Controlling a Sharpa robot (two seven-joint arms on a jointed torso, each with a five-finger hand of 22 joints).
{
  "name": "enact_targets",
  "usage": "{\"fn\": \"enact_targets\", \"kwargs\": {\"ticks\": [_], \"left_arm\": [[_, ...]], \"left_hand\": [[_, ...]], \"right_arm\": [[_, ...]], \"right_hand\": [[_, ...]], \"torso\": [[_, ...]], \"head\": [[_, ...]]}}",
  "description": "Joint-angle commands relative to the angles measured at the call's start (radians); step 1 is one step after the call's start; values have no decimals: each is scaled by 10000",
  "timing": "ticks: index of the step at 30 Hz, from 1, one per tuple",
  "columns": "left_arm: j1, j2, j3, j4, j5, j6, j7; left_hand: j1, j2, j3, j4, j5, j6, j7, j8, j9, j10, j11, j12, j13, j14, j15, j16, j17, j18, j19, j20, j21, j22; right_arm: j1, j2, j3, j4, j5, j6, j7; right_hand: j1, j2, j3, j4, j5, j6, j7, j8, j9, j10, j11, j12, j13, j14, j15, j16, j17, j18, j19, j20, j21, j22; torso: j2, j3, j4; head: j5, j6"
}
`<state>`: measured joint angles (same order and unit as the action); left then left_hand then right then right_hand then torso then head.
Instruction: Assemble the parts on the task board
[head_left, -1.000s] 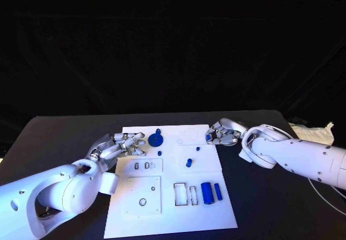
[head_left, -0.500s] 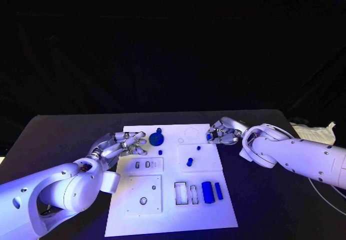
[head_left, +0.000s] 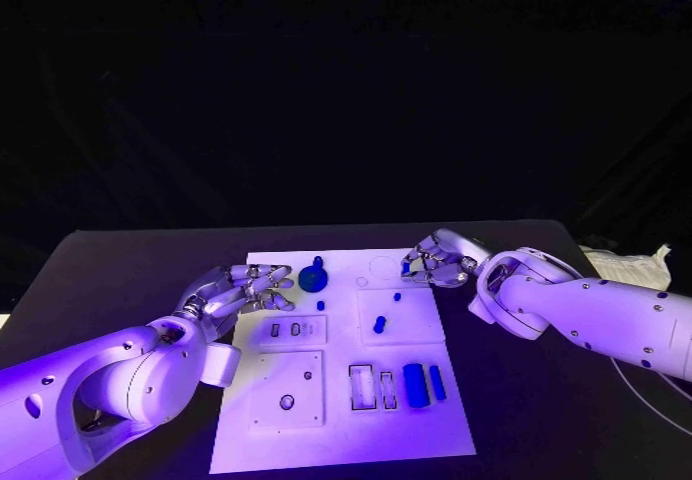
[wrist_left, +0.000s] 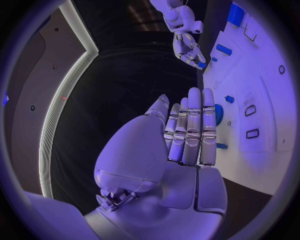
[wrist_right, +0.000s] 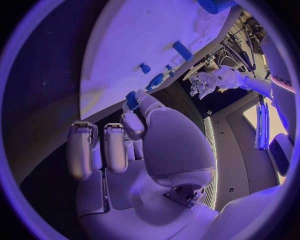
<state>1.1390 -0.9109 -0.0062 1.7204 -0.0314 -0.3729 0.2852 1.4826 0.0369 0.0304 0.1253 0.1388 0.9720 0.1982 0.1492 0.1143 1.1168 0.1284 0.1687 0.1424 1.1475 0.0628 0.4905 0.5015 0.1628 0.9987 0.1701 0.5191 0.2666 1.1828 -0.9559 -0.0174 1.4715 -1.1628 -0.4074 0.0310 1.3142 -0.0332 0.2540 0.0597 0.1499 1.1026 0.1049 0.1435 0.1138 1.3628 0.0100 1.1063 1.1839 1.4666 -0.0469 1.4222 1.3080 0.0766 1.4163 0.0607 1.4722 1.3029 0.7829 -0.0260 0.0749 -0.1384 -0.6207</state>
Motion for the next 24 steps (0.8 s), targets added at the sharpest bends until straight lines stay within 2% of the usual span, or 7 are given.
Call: {"fn": "enact_targets", "kwargs": {"ticks": [1,4,8,12,16,18,24], "left_arm": [[1,10,5,19,12,180,-1],[1,4,5,-2,12,188,6],[1,10,6,-13,12,262,33],[2,-10,7,-75,12,300,75],[4,-45,9,-234,12,270,157],[5,-67,10,-333,12,251,196],[7,-95,11,-534,12,217,267]], "left_hand": [[131,12,135,-38,56,-44,-1,-67,12,-81,-12,-68,-21,-62,-29,-50,22,180,-81,-33,84,26],[151,7,182,-59,56,-43,0,-71,12,-78,-12,-82,-30,-64,-31,-56,27,179,-89,-37,98,38],[94,-37,202,-40,47,-34,8,-74,13,-63,-4,-93,-39,-71,-21,-68,35,172,-109,-35,111,52],[57,-74,213,-30,44,-40,13,-82,12,-62,1,-105,-46,-73,-16,-73,41,168,-122,-32,119,61],[31,-100,224,-23,42,-47,16,-89,10,-65,6,-116,-52,-75,-12,-78,45,166,-132,-30,124,67],[29,-103,227,-23,43,-47,16,-90,10,-65,7,-117,-53,-77,-12,-80,46,166,-134,-30,125,68],[29,-103,227,-23,43,-47,16,-90,10,-65,7,-117,-53,-77,-12,-80,46,166,-134,-30,125,68]], "right_arm": [[88,35,10,344,-165,-219,-1032],[145,170,13,598,-450,-226,-1480],[175,533,14,899,-1016,-273,-1972],[161,986,11,1132,-1755,-225,-2294],[119,1449,2,1235,-2480,-160,-2491],[76,1692,-12,1231,-2846,-128,-2571],[-77,2210,-56,1161,-3599,-34,-2825]], "right_hand": [[-149,-6,-31,71,9,114,-81,-24,225,46,38,21,26,633,-79,28,310,-192,-2,-43,33,-21],[-224,15,-56,120,24,99,-78,-44,228,53,41,27,38,634,-76,32,316,-192,-2,-41,34,-21],[-258,38,-61,144,50,69,-71,-70,226,58,45,35,51,633,-75,27,309,-190,-4,-40,32,-25],[-262,49,-57,147,76,42,-66,-92,223,58,47,33,53,629,-74,13,286,-188,-11,-39,28,-37],[-260,48,-56,143,92,20,-61,-109,220,58,50,36,58,626,-72,5,274,-186,-14,-38,26,-43],[-253,48,-52,137,111,10,-59,-119,219,57,51,35,60,626,-70,7,278,-187,-13,-38,26,-42],[-213,30,-32,94,184,-16,-51,-153,220,31,57,-7,39,621,-65,-8,255,-185,-20,-33,22,-52]], "torso": [[-12,-17,37],[-19,-20,31],[-46,-60,66],[-100,-99,125],[-163,-108,185],[-192,-129,223],[-247,-164,256]], "head": [[-4,25],[72,28],[177,42],[272,-46],[428,-129],[490,-190],[562,-309]]}}
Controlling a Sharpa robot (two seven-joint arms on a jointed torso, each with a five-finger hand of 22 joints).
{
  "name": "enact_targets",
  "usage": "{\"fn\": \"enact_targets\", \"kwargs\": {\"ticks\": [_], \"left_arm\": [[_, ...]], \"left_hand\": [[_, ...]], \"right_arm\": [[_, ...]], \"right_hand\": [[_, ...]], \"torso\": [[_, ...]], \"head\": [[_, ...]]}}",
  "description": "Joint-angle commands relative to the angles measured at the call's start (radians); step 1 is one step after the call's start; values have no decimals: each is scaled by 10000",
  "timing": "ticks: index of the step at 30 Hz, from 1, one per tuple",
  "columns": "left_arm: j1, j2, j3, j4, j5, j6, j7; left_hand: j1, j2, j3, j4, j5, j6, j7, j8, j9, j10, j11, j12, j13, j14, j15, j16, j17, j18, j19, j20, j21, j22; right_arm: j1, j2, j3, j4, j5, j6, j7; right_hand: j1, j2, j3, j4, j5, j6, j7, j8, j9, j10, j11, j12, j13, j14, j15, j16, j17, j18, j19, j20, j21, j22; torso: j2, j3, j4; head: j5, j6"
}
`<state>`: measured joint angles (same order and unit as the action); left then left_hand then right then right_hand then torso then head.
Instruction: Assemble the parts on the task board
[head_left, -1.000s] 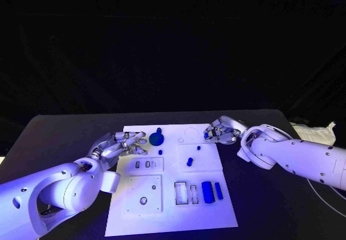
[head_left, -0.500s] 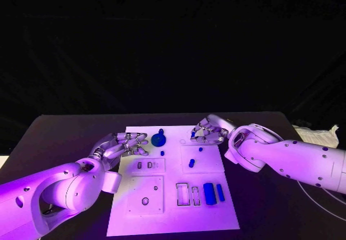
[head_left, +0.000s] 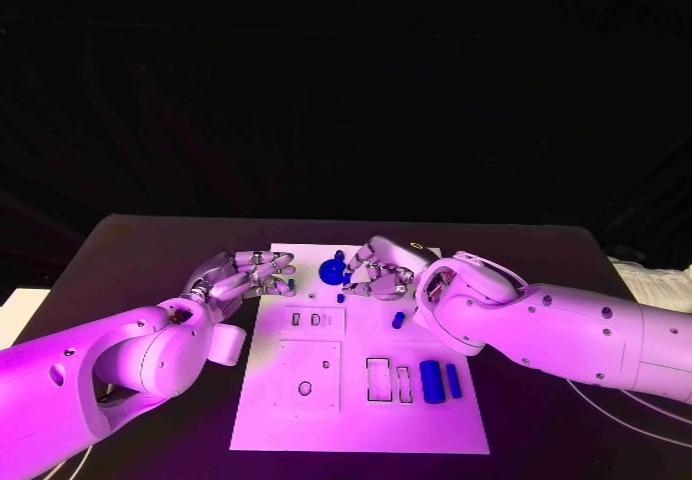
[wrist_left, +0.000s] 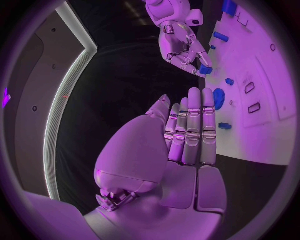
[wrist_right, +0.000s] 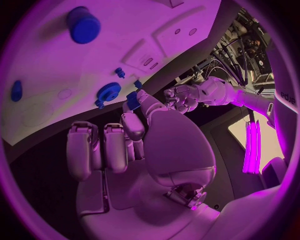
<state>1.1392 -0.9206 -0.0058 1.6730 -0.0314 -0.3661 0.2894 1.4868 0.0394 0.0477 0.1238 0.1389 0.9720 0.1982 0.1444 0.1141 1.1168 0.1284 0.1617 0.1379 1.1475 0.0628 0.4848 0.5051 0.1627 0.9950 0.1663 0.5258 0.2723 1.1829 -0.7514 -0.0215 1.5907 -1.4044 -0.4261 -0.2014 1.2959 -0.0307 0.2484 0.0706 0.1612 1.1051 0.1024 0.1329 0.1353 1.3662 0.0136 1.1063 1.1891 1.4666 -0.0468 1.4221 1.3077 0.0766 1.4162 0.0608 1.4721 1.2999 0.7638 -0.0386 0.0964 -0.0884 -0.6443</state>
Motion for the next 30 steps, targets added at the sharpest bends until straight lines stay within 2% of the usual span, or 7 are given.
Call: {"fn": "enact_targets", "kwargs": {"ticks": [1,13,19,22,24,30], "left_arm": [[6,0,8,-87,12,145,234],[13,-65,10,-253,12,69,301],[16,-82,11,-246,13,88,310],[17,-94,11,-244,13,91,311],[17,-98,11,-241,13,101,312],[19,-96,11,-223,14,121,312]], "left_hand": [[-9,-132,71,-14,46,-49,15,-45,13,-65,6,-52,-11,-83,-11,-30,10,166,-104,8,60,14],[-10,-169,166,-35,50,-57,23,-62,11,-66,14,-83,-29,-141,1,-84,7,161,-164,13,63,28],[-48,-190,214,-24,47,-62,34,-72,10,-64,25,-100,-39,-170,14,-115,6,156,-205,22,61,35],[-72,-194,224,-12,45,-61,37,-73,10,-61,28,-103,-41,-173,19,-122,7,154,-215,26,61,37],[-72,-194,224,-12,45,-61,37,-73,10,-61,28,-103,-41,-173,19,-122,7,154,-215,26,61,37],[-100,-200,236,1,43,-59,38,-74,11,-56,31,-106,-43,-174,23,-127,9,153,-225,30,62,40]], "right_arm": [[-106,236,-22,-42,-1281,182,-543],[-536,982,-148,-260,-1938,529,-800],[-650,1110,-167,-323,-1967,639,-846],[-690,1153,-178,-337,-1962,695,-868],[-726,1185,-185,-365,-1950,749,-883],[-803,1271,-194,-443,-1802,812,-853]], "right_hand": [[-17,2,34,-28,86,-54,-20,-60,4,-21,25,-35,-31,619,-64,-16,246,-180,-30,-33,15,-41],[90,-23,143,-137,138,-172,43,-174,-8,-151,72,-203,-127,589,-30,-102,126,-151,-118,-7,-44,-183],[84,-23,156,-137,138,-186,57,-190,-9,-169,83,-227,-140,584,-23,-118,102,-144,-139,-2,-59,-218],[74,-24,157,-132,133,-188,61,-194,-9,-170,88,-225,-137,583,-20,-121,100,-143,-143,0,-61,-224],[71,-24,158,-130,132,-189,62,-195,-9,-170,90,-224,-135,583,-19,-121,99,-143,-144,1,-62,-225],[44,-35,157,-118,112,-200,74,-210,-9,-199,101,-267,-164,572,-9,-157,46,-133,-173,8,-82,-274]], "torso": [[-65,-48,46],[-46,-47,40],[-43,-41,46],[-31,-36,29],[-40,-23,26],[-43,-28,21]], "head": [[89,-92],[235,-229],[293,-309],[327,-360],[341,-393],[366,-413]]}}
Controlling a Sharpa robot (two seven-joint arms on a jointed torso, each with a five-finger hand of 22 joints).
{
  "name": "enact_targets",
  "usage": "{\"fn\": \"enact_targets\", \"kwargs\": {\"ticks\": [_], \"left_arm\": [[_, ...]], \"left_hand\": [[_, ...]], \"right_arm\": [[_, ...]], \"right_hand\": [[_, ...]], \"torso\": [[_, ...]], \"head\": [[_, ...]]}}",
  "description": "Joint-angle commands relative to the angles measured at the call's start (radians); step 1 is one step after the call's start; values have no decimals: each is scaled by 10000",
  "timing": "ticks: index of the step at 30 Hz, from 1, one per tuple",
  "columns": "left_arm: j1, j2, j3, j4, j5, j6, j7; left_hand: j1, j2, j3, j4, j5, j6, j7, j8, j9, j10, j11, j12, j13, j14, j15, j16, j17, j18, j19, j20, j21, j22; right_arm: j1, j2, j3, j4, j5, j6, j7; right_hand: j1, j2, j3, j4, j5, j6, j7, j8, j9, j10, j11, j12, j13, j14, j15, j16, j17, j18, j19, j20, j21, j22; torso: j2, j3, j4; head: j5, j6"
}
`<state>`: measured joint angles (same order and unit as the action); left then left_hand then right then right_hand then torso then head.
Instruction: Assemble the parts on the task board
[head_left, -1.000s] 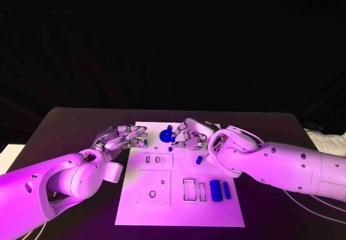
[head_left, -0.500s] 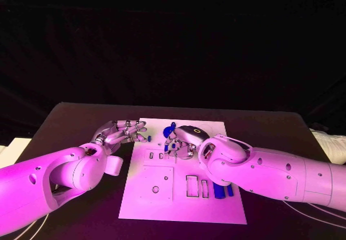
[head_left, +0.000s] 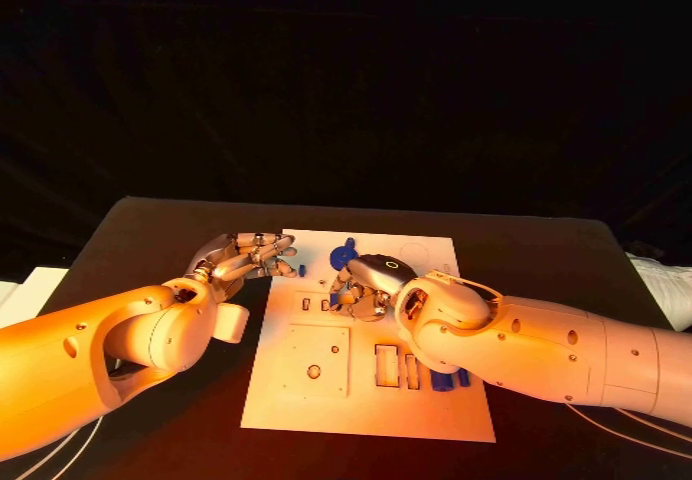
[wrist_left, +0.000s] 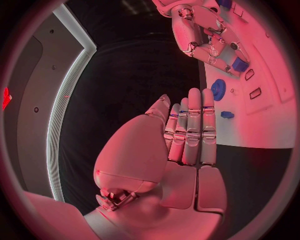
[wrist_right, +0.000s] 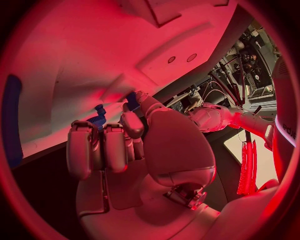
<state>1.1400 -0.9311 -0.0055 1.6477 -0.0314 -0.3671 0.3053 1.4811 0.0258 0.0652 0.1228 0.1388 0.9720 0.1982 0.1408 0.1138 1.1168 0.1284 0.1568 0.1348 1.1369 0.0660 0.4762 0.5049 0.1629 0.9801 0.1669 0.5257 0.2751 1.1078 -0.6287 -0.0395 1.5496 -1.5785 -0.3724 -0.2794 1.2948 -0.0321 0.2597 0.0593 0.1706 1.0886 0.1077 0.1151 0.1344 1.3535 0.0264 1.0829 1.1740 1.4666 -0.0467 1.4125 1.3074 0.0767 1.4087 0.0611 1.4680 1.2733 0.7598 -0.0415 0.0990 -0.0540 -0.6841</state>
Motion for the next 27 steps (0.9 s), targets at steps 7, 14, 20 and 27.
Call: {"fn": "enact_targets", "kwargs": {"ticks": [7,14,20,27], "left_arm": [[12,20,9,41,15,149,144],[13,18,9,40,15,174,136],[13,32,9,22,15,202,142],[13,43,9,20,15,224,138]], "left_hand": [[-70,-70,67,25,40,-57,41,-39,14,-52,34,-59,-14,-67,-5,-44,14,150,-83,27,64,15],[-85,-74,72,32,39,-57,41,-40,14,-50,35,-61,-15,-66,-4,-46,15,150,-87,29,65,16],[-85,-74,72,32,39,-57,41,-40,14,-50,35,-61,-15,-66,-4,-46,15,150,-87,29,65,16],[-94,-77,78,36,39,-57,41,-41,15,-49,35,-62,-16,-65,-3,-48,17,151,-90,31,65,18]], "right_arm": [[-91,25,-17,-34,-91,319,-113],[-97,-64,-17,-13,-139,550,-116],[-98,-67,-18,31,-131,625,-100],[-101,-80,-18,28,-164,621,-124]], "right_hand": [[49,-31,46,-7,11,-47,26,-42,-2,-88,-22,-54,-26,568,-5,-73,32,-127,-116,9,-53,-38],[-17,-198,22,-23,-8,-168,91,-143,-16,-311,34,-372,-244,525,41,-194,-124,-80,-260,49,-158,-274],[-131,-351,-39,11,138,-222,126,-196,-16,-398,68,-470,-304,521,74,-212,-134,-71,-290,84,-191,-321],[-286,-557,-128,75,428,-338,173,-289,-26,-472,110,-553,-358,518,110,-244,-166,-64,-309,121,-219,-359]], "torso": [[-11,8,7],[-6,9,7],[-5,8,12],[-11,0,-2]], "head": [[46,-50],[60,-76],[45,-91],[56,-91]]}}
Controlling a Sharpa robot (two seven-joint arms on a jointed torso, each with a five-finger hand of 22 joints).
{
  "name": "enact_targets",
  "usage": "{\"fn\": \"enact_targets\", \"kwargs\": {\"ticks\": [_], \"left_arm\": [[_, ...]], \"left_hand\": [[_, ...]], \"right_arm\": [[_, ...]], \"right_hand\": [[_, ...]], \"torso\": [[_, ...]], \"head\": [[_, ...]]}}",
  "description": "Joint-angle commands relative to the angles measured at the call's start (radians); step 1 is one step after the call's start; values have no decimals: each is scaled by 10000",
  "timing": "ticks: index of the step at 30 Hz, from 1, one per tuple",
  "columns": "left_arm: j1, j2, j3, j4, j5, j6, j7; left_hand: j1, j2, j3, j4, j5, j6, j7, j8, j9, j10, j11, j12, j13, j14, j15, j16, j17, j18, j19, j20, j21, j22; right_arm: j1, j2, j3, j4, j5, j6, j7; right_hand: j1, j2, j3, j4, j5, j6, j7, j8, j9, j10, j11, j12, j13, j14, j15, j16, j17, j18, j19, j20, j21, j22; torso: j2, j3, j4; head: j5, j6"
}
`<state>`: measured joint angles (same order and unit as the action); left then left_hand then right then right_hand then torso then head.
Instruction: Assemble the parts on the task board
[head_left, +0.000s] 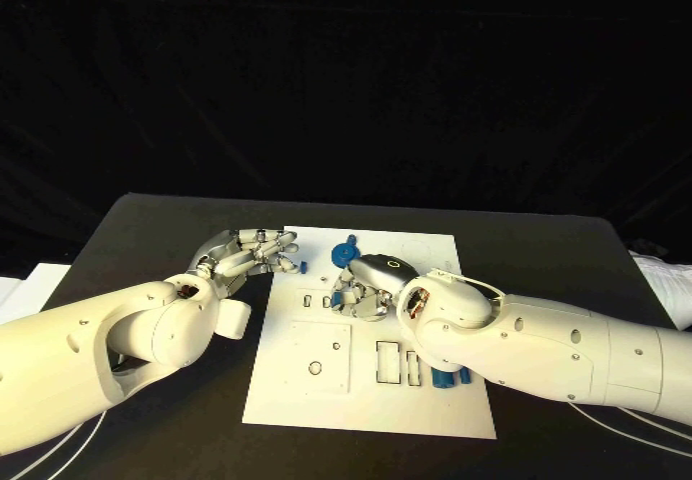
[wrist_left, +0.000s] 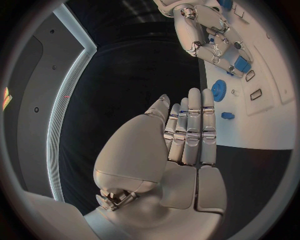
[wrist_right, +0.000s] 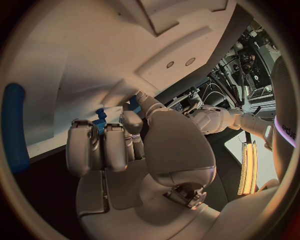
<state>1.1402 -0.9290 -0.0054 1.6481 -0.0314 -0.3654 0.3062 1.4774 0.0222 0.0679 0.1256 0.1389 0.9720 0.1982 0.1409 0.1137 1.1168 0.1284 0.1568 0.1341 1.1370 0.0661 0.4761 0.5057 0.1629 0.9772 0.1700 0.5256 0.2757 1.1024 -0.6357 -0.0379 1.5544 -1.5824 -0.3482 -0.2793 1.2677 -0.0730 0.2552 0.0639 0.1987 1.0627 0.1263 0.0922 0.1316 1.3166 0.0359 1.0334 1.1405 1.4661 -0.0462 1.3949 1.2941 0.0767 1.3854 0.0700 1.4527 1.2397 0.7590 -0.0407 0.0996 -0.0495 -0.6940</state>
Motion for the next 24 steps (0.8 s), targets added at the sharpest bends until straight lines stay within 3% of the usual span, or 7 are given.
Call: {"fn": "enact_targets", "kwargs": {"ticks": [1,9,18,24], "left_arm": [[10,24,8,16,15,210,130],[10,30,8,15,15,225,118],[10,31,8,4,15,239,110],[10,33,8,0,16,253,103]], "left_hand": [[-58,-41,51,8,39,-57,41,-42,16,-49,35,-62,-9,-66,-3,-47,9,151,-61,0,66,12],[-58,-41,51,8,39,-57,41,-42,16,-49,35,-62,-9,-66,-3,-47,9,151,-61,0,66,12],[-58,-41,51,8,39,-57,41,-42,16,-49,35,-62,-9,-66,-3,-47,9,151,-61,0,66,12],[-71,-47,68,12,39,-51,37,-41,18,-41,32,-63,-10,-66,-3,-53,11,153,-68,3,67,15]], "right_arm": [[-49,-7,-33,-21,-125,377,-121],[-58,15,-33,8,-114,185,-71],[-77,-34,-32,107,-90,-690,17],[-84,-58,-32,122,-83,-794,-46]], "right_hand": [[-50,-184,-102,47,202,-93,-7,-73,2,-127,20,-100,-55,522,110,-74,-38,-63,-79,38,-72,-30],[-142,-258,-153,110,305,-114,1,-99,7,-148,31,-130,-78,523,122,-80,-39,-62,-76,52,-79,-32],[81,1,97,51,518,180,-108,25,92,128,-64,288,229,572,54,29,121,-110,88,14,20,216],[239,130,292,-46,389,277,-152,50,125,185,-106,347,277,582,14,51,152,-120,124,-28,42,263]], "torso": [[-3,-10,-6],[-1,-12,9],[-5,-12,1],[-2,-13,-1]], "head": [[8,15],[-12,-10],[1,-16],[0,-16]]}}
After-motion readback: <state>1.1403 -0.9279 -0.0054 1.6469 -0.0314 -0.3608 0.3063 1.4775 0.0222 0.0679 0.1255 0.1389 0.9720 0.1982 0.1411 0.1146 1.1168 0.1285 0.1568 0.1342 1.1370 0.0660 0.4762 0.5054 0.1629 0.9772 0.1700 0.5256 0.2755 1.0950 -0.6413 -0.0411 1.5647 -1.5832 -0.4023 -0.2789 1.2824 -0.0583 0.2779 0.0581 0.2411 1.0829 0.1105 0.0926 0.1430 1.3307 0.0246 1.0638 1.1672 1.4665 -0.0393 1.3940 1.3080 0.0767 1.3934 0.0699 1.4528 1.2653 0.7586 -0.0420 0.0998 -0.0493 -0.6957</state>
